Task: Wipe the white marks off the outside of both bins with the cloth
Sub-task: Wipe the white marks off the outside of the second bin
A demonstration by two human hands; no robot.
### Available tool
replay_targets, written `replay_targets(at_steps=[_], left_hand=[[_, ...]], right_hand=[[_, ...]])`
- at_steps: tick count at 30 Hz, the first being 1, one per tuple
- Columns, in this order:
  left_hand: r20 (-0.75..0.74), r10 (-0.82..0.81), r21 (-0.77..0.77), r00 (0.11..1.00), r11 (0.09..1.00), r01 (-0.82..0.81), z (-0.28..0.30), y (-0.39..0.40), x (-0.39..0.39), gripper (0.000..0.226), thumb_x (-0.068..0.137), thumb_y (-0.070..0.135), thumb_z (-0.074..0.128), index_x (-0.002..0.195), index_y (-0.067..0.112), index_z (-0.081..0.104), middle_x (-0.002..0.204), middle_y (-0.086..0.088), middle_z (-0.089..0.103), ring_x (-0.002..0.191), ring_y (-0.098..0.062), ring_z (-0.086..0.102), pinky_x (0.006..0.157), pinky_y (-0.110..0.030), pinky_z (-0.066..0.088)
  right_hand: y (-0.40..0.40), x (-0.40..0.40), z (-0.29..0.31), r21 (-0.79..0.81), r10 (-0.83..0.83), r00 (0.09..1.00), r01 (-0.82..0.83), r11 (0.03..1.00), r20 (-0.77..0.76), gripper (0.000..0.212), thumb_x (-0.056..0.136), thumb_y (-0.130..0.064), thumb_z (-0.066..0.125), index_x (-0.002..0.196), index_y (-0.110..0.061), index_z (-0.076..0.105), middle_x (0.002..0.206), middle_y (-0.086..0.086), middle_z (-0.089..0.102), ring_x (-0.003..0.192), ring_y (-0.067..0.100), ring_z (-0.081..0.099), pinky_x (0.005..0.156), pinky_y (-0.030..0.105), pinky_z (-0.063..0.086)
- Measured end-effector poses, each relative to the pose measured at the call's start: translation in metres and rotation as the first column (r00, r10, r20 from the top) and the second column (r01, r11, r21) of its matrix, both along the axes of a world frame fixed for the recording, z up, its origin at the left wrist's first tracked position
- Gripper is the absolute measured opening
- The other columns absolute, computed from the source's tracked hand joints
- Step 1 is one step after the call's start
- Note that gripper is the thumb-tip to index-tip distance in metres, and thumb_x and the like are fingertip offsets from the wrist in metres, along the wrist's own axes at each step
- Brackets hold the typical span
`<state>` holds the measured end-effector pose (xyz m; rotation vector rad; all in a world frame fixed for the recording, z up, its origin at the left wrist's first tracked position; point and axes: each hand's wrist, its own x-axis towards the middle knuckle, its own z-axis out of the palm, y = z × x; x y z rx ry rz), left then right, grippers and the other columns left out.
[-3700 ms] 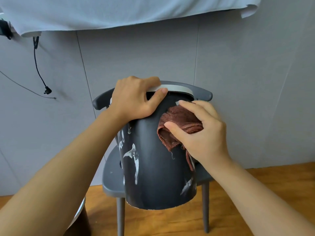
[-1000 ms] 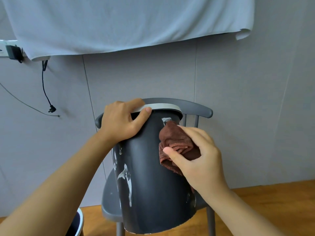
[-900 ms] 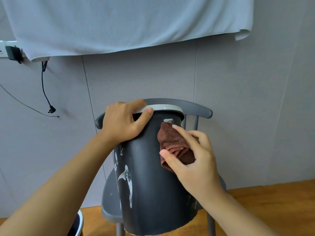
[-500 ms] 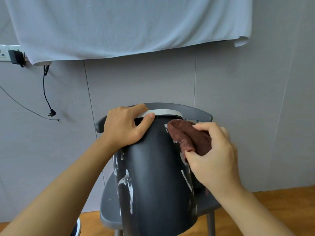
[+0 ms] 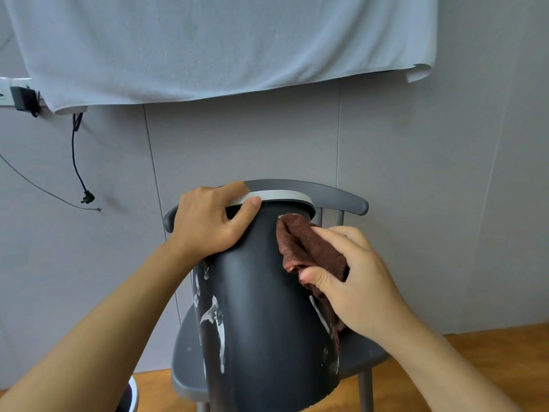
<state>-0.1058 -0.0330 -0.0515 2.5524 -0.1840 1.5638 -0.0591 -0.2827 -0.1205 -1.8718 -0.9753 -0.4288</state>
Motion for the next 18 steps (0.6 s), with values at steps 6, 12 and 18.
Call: replay_targets(at_steps=[6,12,18], left_hand=[[-0.100,0.052,0.045,0.994,0.998,-0.048,0.006,-0.005,-0.003,0.053,0.090,0.068,0.030,0.079,0.022,0.052,0.051,0.004,0.043,0.050,-0.011,0.045,0.052,-0.032,0.031],[-0.343,0.118,0.103,0.932,0.991,-0.087,0.021,-0.021,-0.008,0.097,0.052,0.109,0.019,0.086,0.025,0.053,0.061,0.005,0.057,0.059,-0.013,0.055,0.058,-0.036,0.046],[-0.384,0.138,0.185,0.913,0.980,-0.071,0.024,-0.020,-0.009,0.073,0.056,0.097,0.054,0.083,0.030,0.044,0.060,0.005,0.054,0.057,-0.015,0.054,0.055,-0.036,0.044]], right_hand=[[-0.007,-0.002,0.019,0.093,-0.104,0.984,0.118,0.989,-0.143,0.043,0.069,-0.062,0.083,0.102,-0.036,0.075,0.099,-0.016,0.072,0.091,0.002,0.068,0.079,0.026,0.058],[0.005,-0.008,0.031,0.087,-0.206,0.975,0.213,0.973,-0.080,0.044,0.058,-0.055,0.095,0.092,-0.039,0.073,0.096,-0.015,0.067,0.087,-0.002,0.063,0.072,0.010,0.045],[-0.008,-0.006,0.043,0.366,0.231,0.844,-0.044,0.929,-0.485,0.026,0.077,-0.025,0.090,0.099,-0.017,0.080,0.095,0.003,0.081,0.091,0.023,0.079,0.078,0.038,0.065]])
